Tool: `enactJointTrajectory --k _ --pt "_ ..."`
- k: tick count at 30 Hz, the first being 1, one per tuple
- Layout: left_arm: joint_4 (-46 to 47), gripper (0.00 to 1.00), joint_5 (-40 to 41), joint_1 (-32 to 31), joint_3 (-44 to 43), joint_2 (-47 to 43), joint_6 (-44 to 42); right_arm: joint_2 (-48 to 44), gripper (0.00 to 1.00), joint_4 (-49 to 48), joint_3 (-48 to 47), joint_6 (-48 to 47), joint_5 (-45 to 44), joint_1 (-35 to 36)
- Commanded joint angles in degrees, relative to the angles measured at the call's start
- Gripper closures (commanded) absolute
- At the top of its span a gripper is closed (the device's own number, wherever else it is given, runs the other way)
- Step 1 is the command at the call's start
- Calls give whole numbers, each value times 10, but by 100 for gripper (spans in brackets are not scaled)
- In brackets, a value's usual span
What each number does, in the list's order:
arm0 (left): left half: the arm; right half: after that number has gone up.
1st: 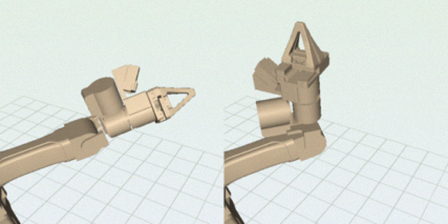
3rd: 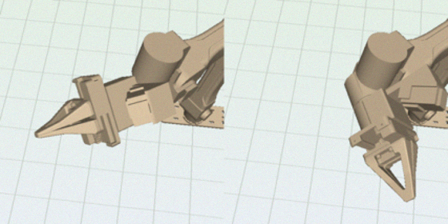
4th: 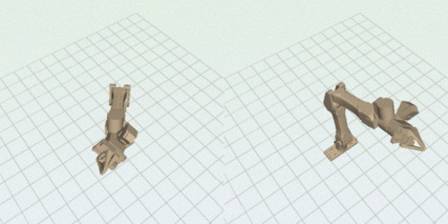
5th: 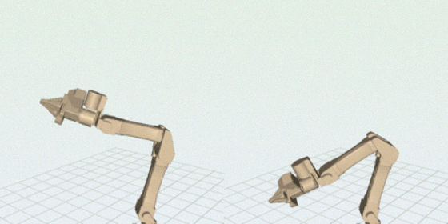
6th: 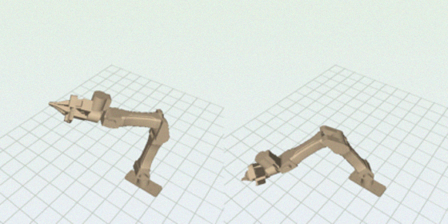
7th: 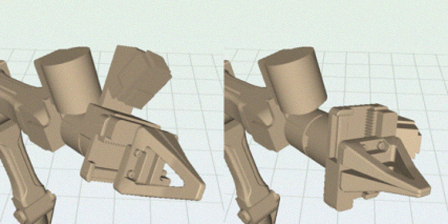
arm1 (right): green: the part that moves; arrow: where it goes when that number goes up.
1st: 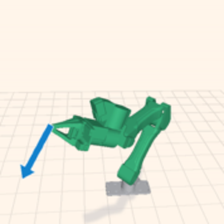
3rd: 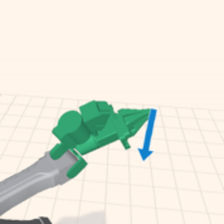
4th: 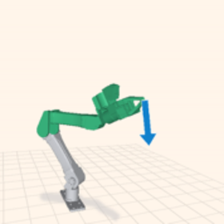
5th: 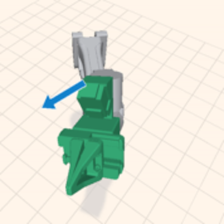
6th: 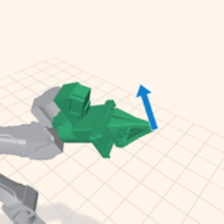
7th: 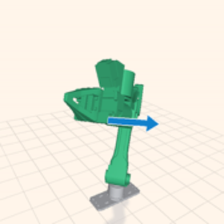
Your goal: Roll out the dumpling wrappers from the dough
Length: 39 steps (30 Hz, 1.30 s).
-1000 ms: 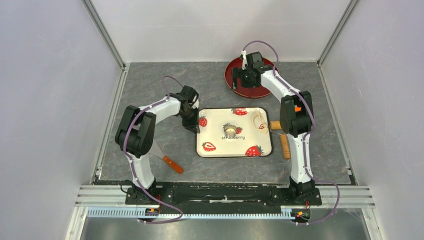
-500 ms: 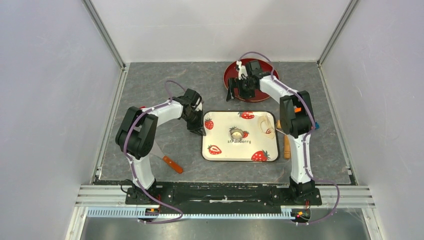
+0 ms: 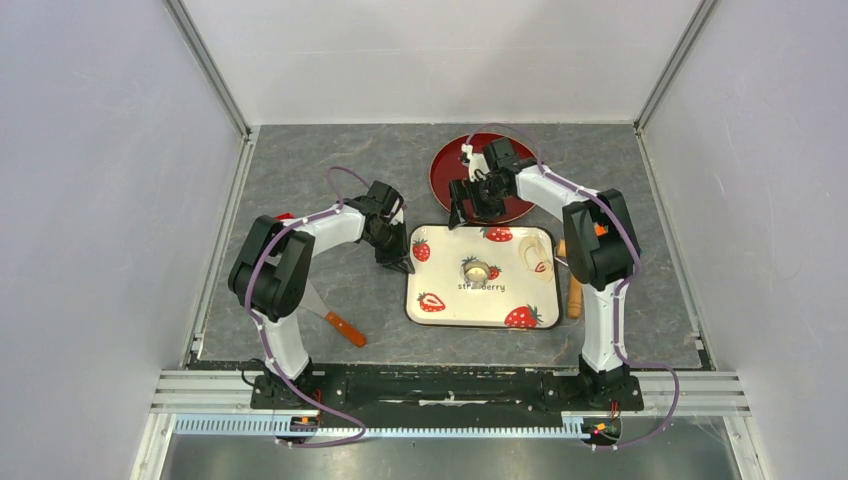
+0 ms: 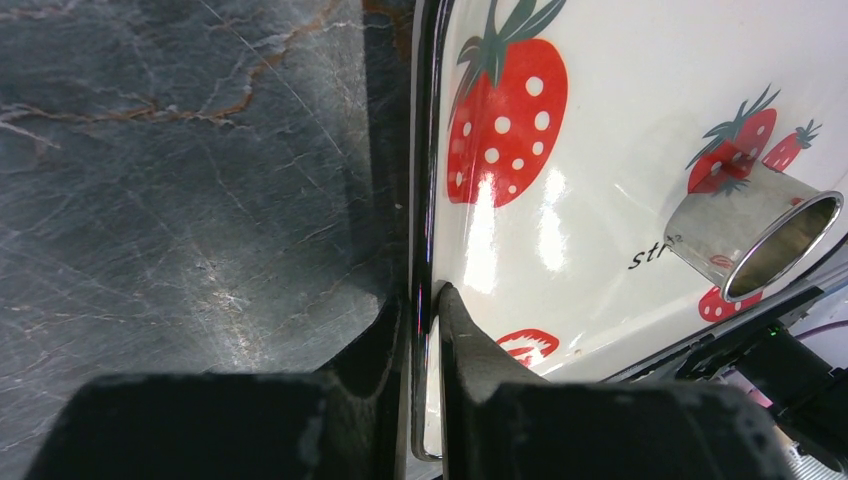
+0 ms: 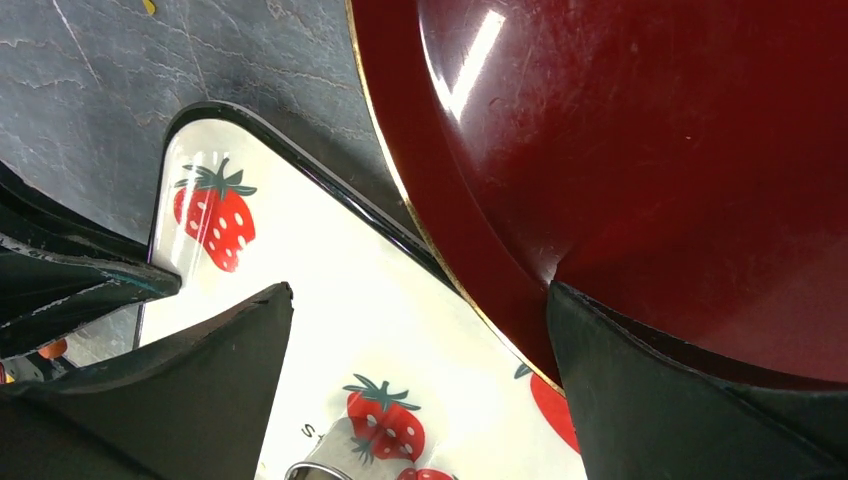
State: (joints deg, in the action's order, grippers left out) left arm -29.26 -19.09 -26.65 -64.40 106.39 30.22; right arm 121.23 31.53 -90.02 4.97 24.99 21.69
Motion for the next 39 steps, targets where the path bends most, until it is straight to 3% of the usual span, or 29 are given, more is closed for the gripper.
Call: enactJointTrajectory --k 1,10,19,26,32,39 --pt "-17 98 58 -9 26 18 13 -36 2 57 -19 15 -10 10" --pt "-15 98 61 -9 34 17 15 -142 8 77 29 -2 -103 10" --pt "-11 98 69 -9 51 9 26 -209 39 121 150 -37 -99 9" --pt "-8 98 77 -9 54 7 31 -228 51 79 248 -30 -49 20" --pt "-8 98 75 -9 56 7 30 -222 56 69 257 -21 -43 31" --pt "-8 98 73 -9 57 8 29 -216 81 79 231 -18 -55 33"
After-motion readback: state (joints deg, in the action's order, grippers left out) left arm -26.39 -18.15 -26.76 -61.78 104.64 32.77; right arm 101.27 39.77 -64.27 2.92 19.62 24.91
